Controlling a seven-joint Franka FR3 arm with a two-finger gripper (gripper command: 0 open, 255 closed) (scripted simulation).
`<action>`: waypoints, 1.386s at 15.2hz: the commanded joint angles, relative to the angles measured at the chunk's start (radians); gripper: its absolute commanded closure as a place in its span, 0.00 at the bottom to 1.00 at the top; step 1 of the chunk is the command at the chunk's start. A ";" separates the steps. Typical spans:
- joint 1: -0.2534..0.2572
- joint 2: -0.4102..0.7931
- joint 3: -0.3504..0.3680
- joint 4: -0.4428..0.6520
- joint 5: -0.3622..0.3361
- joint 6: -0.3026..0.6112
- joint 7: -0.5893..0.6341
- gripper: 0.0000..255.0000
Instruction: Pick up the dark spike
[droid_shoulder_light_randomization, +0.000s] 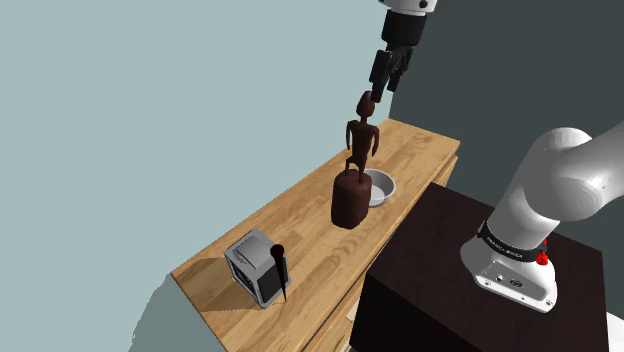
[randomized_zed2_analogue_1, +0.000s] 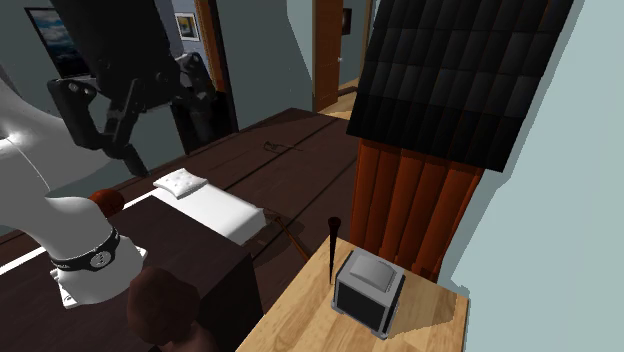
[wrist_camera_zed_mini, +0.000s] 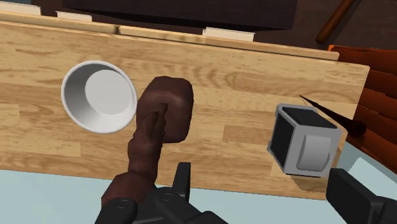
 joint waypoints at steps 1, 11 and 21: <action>0.008 0.037 0.038 -0.009 0.005 0.042 0.031 0.00; 0.039 0.277 0.241 -0.011 -0.012 0.247 0.219 0.00; 0.053 0.637 0.414 0.105 -0.194 0.401 0.487 0.00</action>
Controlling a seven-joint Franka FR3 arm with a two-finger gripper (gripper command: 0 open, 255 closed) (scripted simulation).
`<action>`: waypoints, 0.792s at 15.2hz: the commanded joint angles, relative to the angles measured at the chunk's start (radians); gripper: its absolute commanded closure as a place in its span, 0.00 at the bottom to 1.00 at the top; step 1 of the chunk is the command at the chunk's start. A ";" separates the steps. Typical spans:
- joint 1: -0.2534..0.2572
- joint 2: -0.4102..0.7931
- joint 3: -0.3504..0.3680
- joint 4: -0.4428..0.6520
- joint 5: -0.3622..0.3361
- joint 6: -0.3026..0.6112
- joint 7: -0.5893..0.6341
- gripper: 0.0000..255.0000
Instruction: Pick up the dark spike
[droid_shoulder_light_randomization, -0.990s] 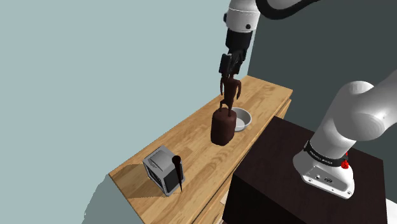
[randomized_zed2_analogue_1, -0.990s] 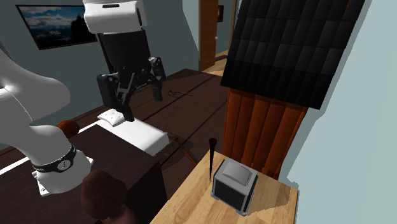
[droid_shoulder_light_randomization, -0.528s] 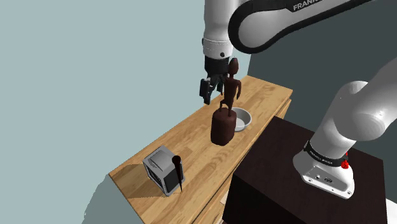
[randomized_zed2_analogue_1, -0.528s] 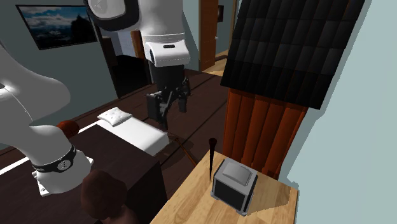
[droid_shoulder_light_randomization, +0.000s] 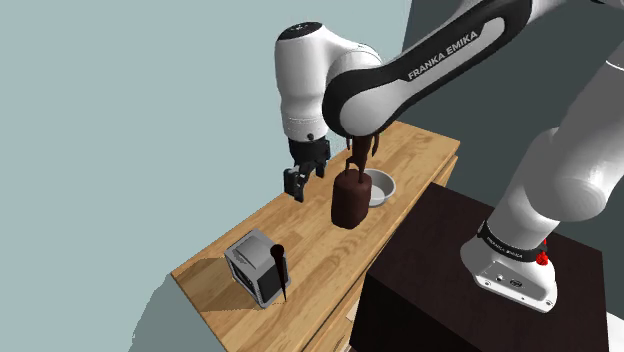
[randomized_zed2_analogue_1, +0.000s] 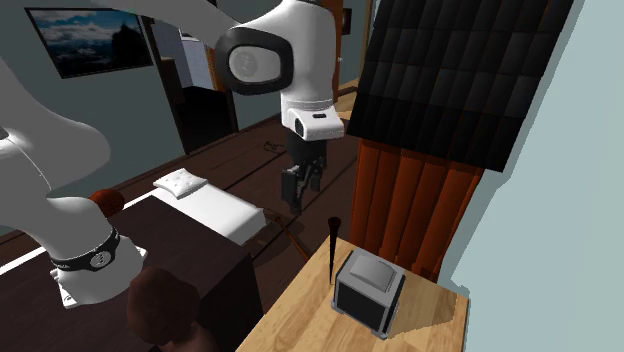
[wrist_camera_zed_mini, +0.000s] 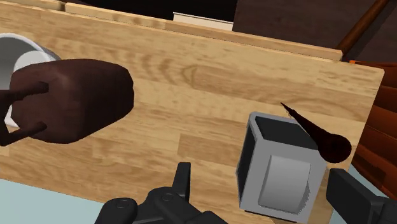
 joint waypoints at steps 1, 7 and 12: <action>0.011 0.073 0.024 0.020 -0.052 0.026 0.063 0.00; 0.090 0.332 0.033 0.157 -0.238 0.045 0.244 0.00; 0.194 0.539 -0.007 0.304 -0.356 0.028 0.350 0.00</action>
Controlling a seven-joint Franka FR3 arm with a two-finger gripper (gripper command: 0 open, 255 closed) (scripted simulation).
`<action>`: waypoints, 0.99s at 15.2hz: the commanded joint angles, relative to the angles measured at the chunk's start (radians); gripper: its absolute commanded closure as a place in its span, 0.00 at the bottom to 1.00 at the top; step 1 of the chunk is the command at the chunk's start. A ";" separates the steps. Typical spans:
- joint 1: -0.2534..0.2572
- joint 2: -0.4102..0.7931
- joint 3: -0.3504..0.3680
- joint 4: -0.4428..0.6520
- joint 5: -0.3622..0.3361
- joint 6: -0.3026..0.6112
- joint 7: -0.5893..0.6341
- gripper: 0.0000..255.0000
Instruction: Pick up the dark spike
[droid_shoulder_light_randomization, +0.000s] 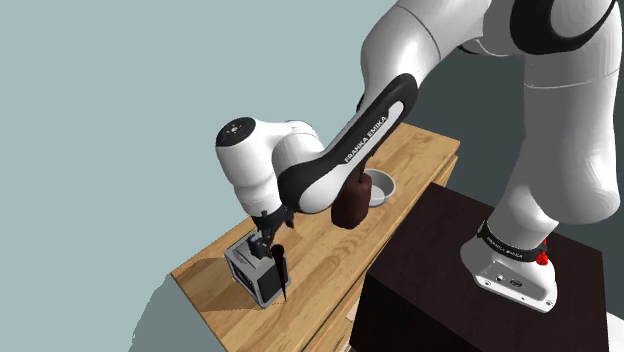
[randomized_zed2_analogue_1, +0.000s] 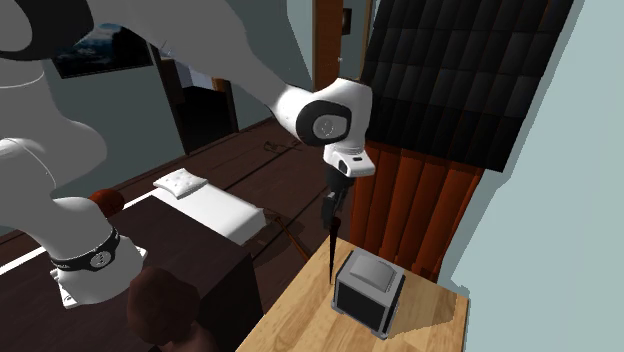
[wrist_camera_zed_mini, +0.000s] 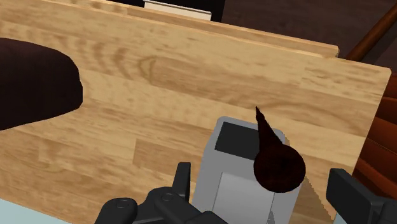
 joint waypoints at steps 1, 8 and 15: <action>0.030 0.052 -0.011 0.040 -0.027 -0.007 0.026 0.00; 0.052 0.124 -0.042 0.036 -0.074 0.059 0.061 0.00; 0.052 0.124 -0.043 0.036 -0.075 0.060 0.060 1.00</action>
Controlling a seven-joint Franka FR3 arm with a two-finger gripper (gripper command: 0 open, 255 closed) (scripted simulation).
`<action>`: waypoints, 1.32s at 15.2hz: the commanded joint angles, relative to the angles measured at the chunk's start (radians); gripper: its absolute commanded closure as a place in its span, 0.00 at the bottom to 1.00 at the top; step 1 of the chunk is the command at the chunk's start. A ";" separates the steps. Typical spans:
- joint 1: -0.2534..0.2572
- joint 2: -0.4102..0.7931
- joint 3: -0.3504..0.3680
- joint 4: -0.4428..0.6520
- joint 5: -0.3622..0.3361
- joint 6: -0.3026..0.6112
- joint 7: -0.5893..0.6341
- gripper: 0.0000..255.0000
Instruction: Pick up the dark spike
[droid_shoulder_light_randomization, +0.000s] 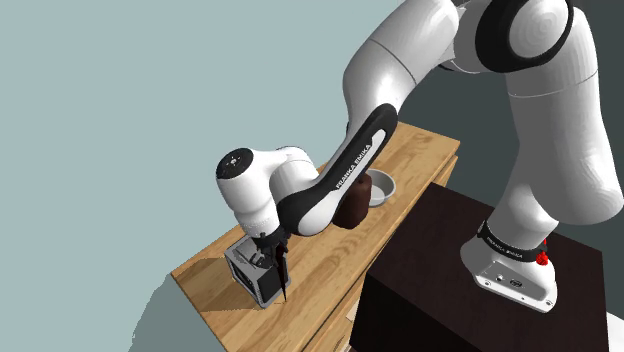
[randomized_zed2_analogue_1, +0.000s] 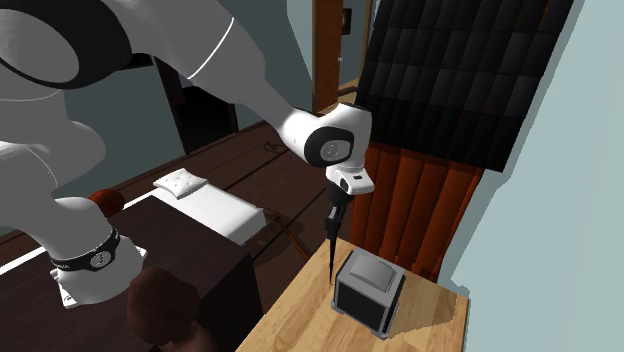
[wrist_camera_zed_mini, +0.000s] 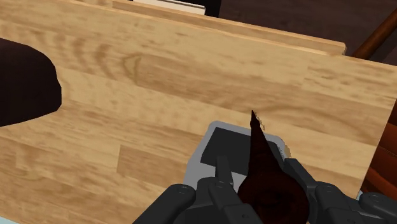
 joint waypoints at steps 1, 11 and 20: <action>0.000 0.000 0.000 -0.001 0.000 0.000 0.000 1.00; -0.017 -0.057 0.025 0.002 0.038 -0.053 -0.027 1.00; -0.039 -0.136 0.056 0.020 0.094 -0.137 -0.067 1.00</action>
